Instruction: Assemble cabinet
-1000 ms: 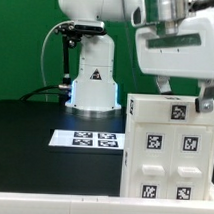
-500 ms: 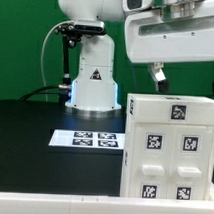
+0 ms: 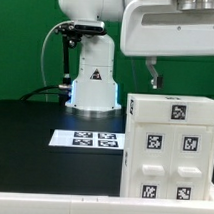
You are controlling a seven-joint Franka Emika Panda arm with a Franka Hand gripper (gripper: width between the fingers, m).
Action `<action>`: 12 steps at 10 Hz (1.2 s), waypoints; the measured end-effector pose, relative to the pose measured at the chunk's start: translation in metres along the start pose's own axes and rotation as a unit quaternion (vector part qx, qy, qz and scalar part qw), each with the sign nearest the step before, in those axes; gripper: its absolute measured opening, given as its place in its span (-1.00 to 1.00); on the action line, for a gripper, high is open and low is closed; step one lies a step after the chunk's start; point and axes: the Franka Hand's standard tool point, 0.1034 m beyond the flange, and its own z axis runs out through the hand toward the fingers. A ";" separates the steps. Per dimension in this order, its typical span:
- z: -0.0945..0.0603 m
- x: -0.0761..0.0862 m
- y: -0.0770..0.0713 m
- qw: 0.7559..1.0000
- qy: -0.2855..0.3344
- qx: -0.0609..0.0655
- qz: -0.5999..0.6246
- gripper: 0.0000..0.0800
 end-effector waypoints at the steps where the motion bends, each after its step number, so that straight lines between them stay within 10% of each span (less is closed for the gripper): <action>1: 0.000 0.000 0.000 0.999 0.000 0.000 -0.043 0.99; 9: 0.003 0.005 0.004 0.888 -0.008 -0.010 -0.459 0.99; 12: 0.011 0.010 0.017 0.779 0.010 -0.026 -0.627 0.99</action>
Offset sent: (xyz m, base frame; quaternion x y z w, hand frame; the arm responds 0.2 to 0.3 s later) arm 0.0132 0.0040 0.0058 -0.0113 0.0185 -0.4583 0.8885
